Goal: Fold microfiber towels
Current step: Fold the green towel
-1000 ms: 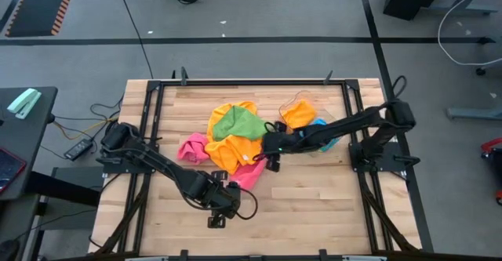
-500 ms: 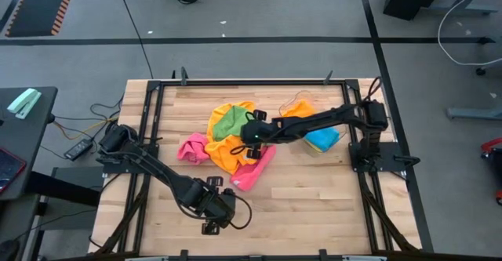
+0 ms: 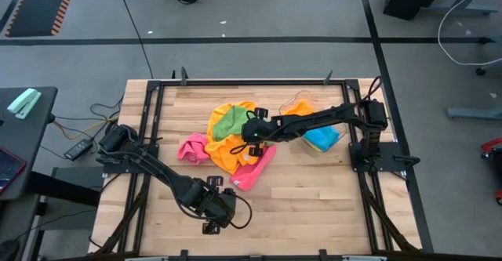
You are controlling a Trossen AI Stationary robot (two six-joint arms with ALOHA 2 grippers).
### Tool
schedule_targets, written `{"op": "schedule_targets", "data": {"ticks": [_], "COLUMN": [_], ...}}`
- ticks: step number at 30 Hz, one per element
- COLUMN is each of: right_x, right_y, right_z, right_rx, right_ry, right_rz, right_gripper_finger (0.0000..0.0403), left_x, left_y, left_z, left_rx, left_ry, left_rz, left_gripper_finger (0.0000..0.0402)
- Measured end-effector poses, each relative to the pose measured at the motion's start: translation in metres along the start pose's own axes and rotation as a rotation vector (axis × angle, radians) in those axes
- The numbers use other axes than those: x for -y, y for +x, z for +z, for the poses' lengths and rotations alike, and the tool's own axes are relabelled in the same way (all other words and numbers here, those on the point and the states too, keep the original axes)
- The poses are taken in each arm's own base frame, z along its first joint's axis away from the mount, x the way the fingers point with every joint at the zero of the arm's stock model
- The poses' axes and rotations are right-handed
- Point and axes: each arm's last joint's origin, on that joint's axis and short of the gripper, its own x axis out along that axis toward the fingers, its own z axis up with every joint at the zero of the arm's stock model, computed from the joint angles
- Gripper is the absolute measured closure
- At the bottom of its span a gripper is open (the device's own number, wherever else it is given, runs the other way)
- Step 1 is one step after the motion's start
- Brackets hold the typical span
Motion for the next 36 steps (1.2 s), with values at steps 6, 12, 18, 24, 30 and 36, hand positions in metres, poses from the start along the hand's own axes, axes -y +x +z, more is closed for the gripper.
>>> {"op": "schedule_targets", "data": {"ticks": [6, 12, 18, 24, 30, 36], "right_x": [0.007, 0.022, 0.049, 0.062, 0.077, 0.078], "right_y": [0.002, -0.028, -0.075, -0.146, -0.222, -0.298], "right_z": [-0.003, 0.009, 0.02, 0.028, 0.03, 0.037], "right_rx": [-0.022, 0.057, 0.163, 0.325, 0.495, 0.706], "right_ry": [0.053, 0.063, 0.113, 0.127, 0.111, 0.143], "right_rz": [0.02, 0.002, -0.059, -0.158, -0.228, -0.063], "right_gripper_finger": [0.0396, 0.04, 0.0401, 0.0402, 0.0402, 0.0402], "left_x": [0.0, 0.0, 0.0, -0.003, -0.011, -0.022], "left_y": [0.0, 0.0, 0.0, 0.001, 0.002, 0.003], "left_z": [0.0, 0.0, 0.0, 0.003, 0.011, 0.02], "left_rx": [0.0, 0.002, 0.011, 0.021, 0.052, 0.085], "left_ry": [-0.005, -0.005, -0.005, -0.014, -0.048, -0.126], "left_rz": [0.0, 0.003, 0.019, 0.021, 0.013, 0.008], "left_gripper_finger": [0.0389, 0.0376, 0.0392, 0.0385, 0.037, 0.0385]}}
